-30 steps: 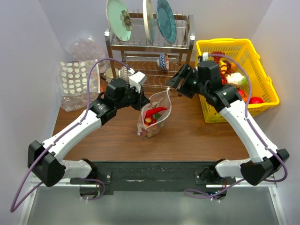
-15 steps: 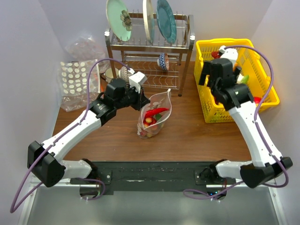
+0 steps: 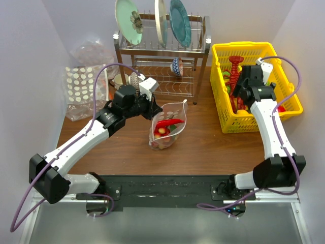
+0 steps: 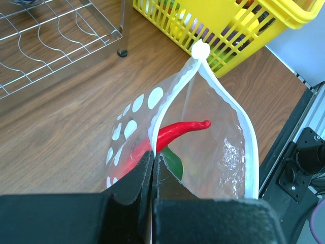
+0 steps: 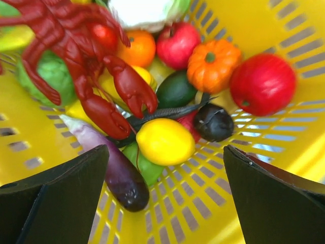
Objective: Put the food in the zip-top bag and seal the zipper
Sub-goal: Pick up the fake fruit from the bin.
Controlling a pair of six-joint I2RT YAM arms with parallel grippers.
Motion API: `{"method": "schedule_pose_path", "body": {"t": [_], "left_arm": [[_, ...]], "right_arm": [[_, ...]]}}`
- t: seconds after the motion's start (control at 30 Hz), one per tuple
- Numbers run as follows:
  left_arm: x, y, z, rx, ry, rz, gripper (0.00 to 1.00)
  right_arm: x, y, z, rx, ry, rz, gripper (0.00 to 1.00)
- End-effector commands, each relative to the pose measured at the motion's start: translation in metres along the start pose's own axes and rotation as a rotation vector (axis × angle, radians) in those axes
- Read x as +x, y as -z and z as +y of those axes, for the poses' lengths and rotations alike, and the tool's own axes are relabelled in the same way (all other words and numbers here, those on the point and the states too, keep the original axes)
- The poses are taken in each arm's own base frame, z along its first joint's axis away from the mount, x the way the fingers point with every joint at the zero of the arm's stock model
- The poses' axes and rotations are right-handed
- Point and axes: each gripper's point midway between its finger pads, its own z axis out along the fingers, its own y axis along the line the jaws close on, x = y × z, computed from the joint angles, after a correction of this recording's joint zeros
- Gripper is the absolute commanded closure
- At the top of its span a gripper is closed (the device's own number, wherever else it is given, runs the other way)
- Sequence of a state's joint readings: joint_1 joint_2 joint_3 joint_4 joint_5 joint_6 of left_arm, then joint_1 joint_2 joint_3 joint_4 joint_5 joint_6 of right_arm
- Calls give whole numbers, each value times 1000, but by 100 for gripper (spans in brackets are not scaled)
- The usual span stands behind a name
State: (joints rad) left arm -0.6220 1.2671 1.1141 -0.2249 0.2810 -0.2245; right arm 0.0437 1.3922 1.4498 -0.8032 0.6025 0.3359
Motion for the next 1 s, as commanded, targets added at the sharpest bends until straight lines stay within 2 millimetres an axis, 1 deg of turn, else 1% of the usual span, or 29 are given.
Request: {"method": "schedule_pose_path", "body": {"t": [0.0, 0.1, 0.13, 0.27, 0.37, 0.43, 0.47, 0.63, 0.67, 0.73, 0.77, 0.8, 0.87, 0.9, 0.97], "left_arm": [[-19, 9, -6, 22, -19, -75, 100], [-20, 10, -6, 20, -19, -78, 100], [-20, 10, -6, 20, -19, -80, 100], [-21, 11, -6, 17, -22, -82, 100], [-21, 12, -6, 16, -22, -82, 100], [-20, 11, -5, 14, -21, -81, 100], [-20, 11, -6, 14, -21, -81, 100], [-20, 10, -5, 12, -20, -78, 100], [-20, 10, -4, 11, -20, -80, 100], [-19, 10, -5, 12, -21, -77, 100], [-19, 10, -4, 11, -21, -75, 100], [-19, 9, -3, 5, -20, -75, 100], [-18, 9, -3, 5, -19, -72, 100], [-17, 8, -2, 3, -20, -71, 100], [-17, 8, -1, 1, -20, -69, 100]], "right_arm": [[26, -30, 8, 28, -69, 64, 1], [43, -44, 19, -13, -64, 125, 1], [47, -46, 23, -27, -59, 139, 1], [65, -57, 30, -28, -16, 207, 1], [79, -66, 29, -9, 11, 237, 1], [84, -69, 30, -7, 17, 248, 1], [87, -75, 21, 17, 3, 257, 1], [101, -87, 18, 35, -5, 280, 1], [108, -91, 15, 45, -14, 296, 4], [113, -96, 15, 42, -30, 307, 8], [118, -99, 11, 49, -39, 317, 18], [119, -100, 10, 53, -45, 318, 24], [117, -100, 5, 76, -55, 309, 32], [110, -97, 2, 85, -64, 287, 36], [97, -92, -7, 115, -83, 237, 37]]}}
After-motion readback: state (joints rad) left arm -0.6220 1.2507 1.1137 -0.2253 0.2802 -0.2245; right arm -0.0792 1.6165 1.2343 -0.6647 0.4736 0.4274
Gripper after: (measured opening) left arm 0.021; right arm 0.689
